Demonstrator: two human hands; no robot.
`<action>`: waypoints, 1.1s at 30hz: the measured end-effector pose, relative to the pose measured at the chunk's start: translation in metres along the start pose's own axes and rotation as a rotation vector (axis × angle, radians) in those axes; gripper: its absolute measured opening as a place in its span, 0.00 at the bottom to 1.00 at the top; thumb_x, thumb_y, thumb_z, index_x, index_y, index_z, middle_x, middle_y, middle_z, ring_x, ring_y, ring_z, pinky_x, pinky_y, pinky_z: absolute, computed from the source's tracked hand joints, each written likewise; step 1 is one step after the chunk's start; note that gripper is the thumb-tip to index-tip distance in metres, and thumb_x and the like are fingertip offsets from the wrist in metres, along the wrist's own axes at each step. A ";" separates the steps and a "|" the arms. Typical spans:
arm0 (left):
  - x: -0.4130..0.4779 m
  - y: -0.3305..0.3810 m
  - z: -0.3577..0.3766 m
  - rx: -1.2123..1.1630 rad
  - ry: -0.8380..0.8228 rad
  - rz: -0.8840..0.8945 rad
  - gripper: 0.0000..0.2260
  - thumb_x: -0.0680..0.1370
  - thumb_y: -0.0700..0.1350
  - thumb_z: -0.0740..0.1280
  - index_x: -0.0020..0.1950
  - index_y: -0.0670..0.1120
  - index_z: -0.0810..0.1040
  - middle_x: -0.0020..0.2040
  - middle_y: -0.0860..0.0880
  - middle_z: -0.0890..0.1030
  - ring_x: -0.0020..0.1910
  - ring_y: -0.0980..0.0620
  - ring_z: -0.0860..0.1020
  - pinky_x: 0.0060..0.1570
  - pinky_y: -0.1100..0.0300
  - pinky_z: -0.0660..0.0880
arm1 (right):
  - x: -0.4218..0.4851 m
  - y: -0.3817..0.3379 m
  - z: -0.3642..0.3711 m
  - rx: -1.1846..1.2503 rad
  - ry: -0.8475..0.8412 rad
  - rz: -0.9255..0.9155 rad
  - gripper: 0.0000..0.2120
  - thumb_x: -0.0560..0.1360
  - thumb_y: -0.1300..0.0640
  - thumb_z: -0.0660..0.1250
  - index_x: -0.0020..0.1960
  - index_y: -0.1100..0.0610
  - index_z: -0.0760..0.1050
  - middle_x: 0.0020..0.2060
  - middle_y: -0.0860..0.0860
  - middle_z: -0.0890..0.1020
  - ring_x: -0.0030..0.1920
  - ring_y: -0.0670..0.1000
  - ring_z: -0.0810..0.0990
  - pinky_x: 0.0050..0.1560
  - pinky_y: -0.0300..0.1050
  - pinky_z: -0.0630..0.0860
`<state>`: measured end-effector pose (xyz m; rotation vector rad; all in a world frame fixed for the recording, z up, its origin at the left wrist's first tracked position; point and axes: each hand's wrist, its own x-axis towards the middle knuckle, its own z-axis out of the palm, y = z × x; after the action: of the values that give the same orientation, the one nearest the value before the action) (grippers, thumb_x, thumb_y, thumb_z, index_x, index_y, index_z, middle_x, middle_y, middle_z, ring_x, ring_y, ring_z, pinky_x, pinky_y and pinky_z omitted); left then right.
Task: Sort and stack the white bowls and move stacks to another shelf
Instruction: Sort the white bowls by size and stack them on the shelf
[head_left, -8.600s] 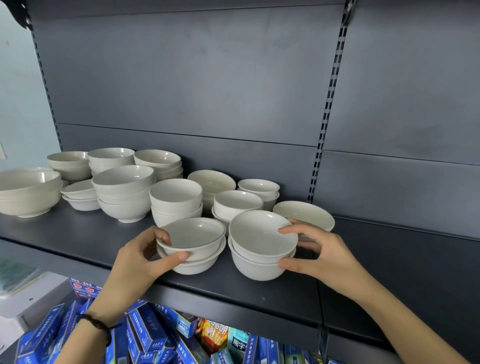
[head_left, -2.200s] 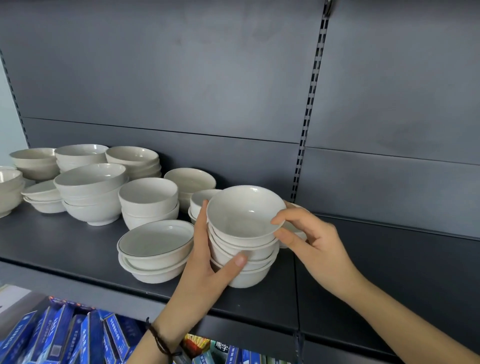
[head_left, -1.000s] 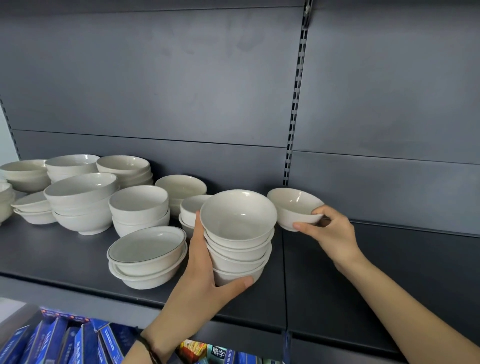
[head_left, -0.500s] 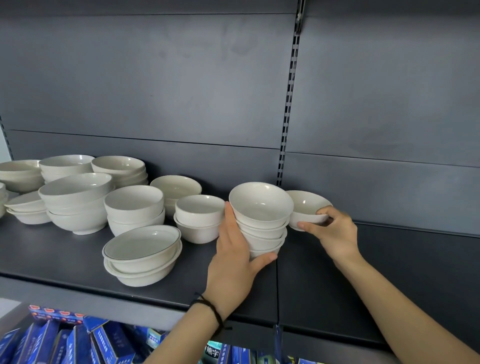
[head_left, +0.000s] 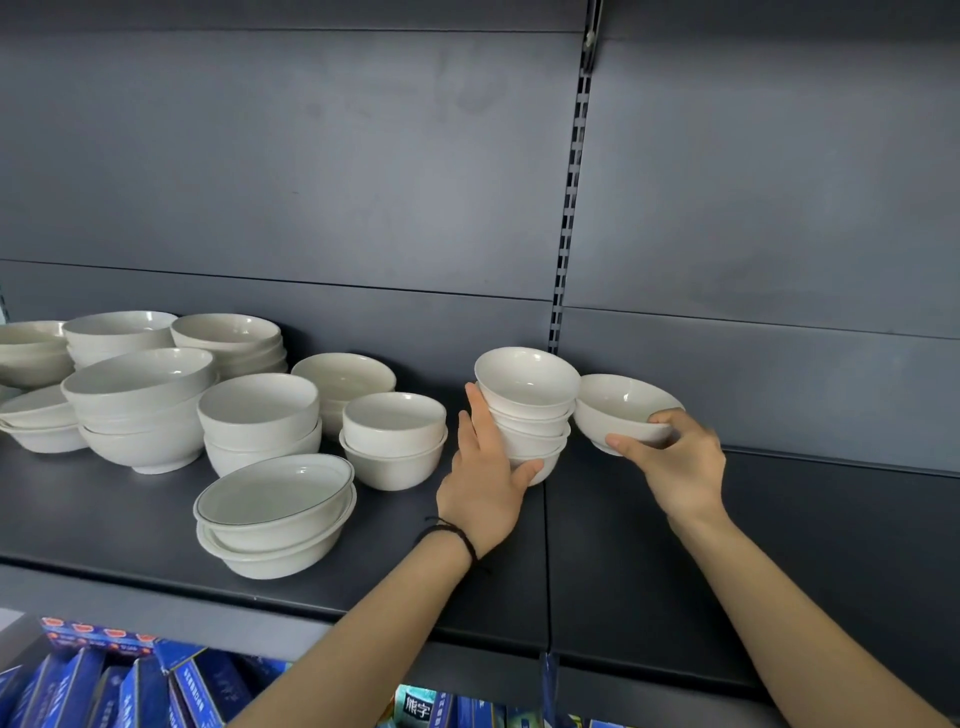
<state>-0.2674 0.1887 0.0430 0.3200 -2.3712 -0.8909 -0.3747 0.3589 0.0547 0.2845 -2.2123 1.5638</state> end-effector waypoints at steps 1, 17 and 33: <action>0.003 -0.002 0.001 -0.017 0.003 -0.008 0.47 0.78 0.53 0.67 0.74 0.53 0.27 0.80 0.43 0.47 0.78 0.44 0.54 0.68 0.45 0.68 | 0.000 0.000 -0.001 0.005 0.003 0.001 0.19 0.64 0.56 0.81 0.49 0.52 0.75 0.57 0.59 0.77 0.57 0.57 0.76 0.60 0.52 0.75; -0.019 -0.016 -0.023 -0.303 -0.143 -0.043 0.31 0.75 0.49 0.72 0.74 0.50 0.62 0.67 0.49 0.69 0.64 0.51 0.72 0.60 0.62 0.69 | -0.025 -0.005 -0.046 0.166 -0.296 0.111 0.15 0.64 0.60 0.81 0.45 0.55 0.78 0.48 0.53 0.81 0.50 0.52 0.79 0.45 0.42 0.74; -0.032 0.005 -0.022 -0.737 -0.486 -0.037 0.28 0.72 0.41 0.75 0.69 0.52 0.69 0.63 0.54 0.78 0.60 0.59 0.78 0.53 0.67 0.76 | -0.048 -0.016 -0.059 0.347 -0.678 -0.014 0.17 0.53 0.54 0.82 0.37 0.53 0.78 0.45 0.50 0.85 0.47 0.48 0.85 0.44 0.38 0.80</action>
<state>-0.2288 0.1938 0.0463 -0.1717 -2.2320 -1.9388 -0.3129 0.4051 0.0635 1.0674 -2.3594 2.0614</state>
